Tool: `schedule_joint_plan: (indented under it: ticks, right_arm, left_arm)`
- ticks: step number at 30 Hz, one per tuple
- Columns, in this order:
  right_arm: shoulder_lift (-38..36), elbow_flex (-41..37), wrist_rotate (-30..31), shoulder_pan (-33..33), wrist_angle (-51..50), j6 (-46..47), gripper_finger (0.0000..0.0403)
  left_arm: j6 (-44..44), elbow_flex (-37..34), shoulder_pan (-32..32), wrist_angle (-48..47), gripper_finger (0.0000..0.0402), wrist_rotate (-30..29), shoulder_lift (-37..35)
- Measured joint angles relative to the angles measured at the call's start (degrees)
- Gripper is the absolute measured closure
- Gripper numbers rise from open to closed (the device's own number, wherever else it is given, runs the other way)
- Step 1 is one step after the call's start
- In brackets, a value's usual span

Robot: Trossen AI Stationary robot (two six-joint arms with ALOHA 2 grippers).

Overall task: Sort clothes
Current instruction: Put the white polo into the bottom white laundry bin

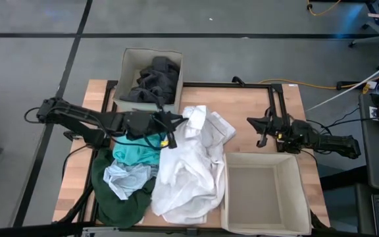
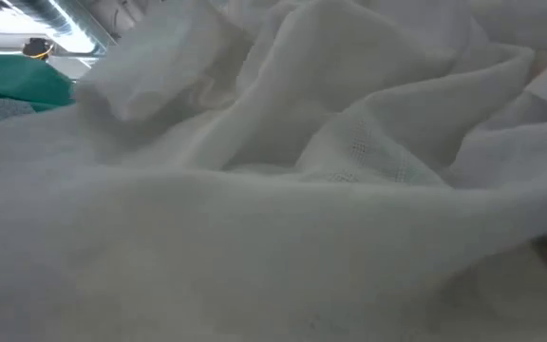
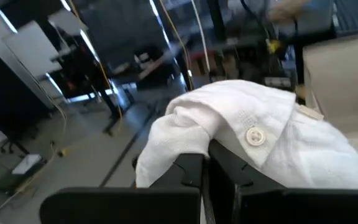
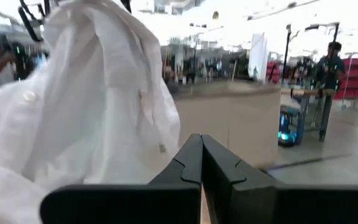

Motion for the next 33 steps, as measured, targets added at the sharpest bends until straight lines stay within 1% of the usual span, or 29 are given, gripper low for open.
schedule_joint_plan:
  ticks: [3, 10, 13, 16, 19, 21, 23, 26, 29, 33]
  right_arm:
    - [-0.01, 0.00, 0.00, 0.00, 4.90, 0.05, 0.0397]
    - [0.11, 0.08, 0.02, 0.01, 17.25, 0.42, 0.0397]
    - [1.91, 1.65, 1.05, 0.01, 14.65, 0.10, 0.0391]
    - [5.93, 4.65, 1.01, 0.02, 12.47, 0.04, 0.0358]
    - [12.60, 6.91, 0.57, 0.02, 10.41, 0.07, 0.0300]
    - [17.93, 9.09, 0.55, 0.02, 10.77, -0.06, 0.0257]
    - [23.73, 11.87, 0.51, 0.00, 10.43, -0.71, 0.0217]
    - [33.06, 17.13, -0.75, 0.00, 6.64, -3.02, 0.0166]
    - [43.71, 23.37, -2.71, 0.00, 3.72, -6.63, 0.0130]
    - [56.90, 31.83, -3.03, 0.00, -0.69, -14.36, 0.0105]
  left_arm:
    - [1.56, 0.04, 0.01, 1.19, 0.0399, -0.05, -0.10]
    - [0.77, -0.14, -0.04, 0.83, 0.0398, 1.81, -0.07]
    - [-0.03, -0.15, -0.06, 0.27, 0.0398, 3.85, -0.07]
    - [-1.66, -0.15, -0.06, -1.38, 0.0397, 5.54, -0.07]
    - [-4.83, -0.15, -0.06, -4.39, 0.0397, 6.65, -0.07]
    - [-7.35, -0.17, -0.11, -7.20, 0.0397, 6.68, -0.07]
    - [-9.41, -0.17, -0.33, -9.96, 0.0397, 6.67, -0.07]
    - [-11.99, -0.20, -0.83, -12.55, 0.0397, 6.66, -0.01]
    - [-12.94, -0.20, -1.70, -13.22, 0.0397, 6.67, 0.01]
    - [-12.99, -0.20, -2.76, -13.32, 0.0396, 6.69, 0.01]
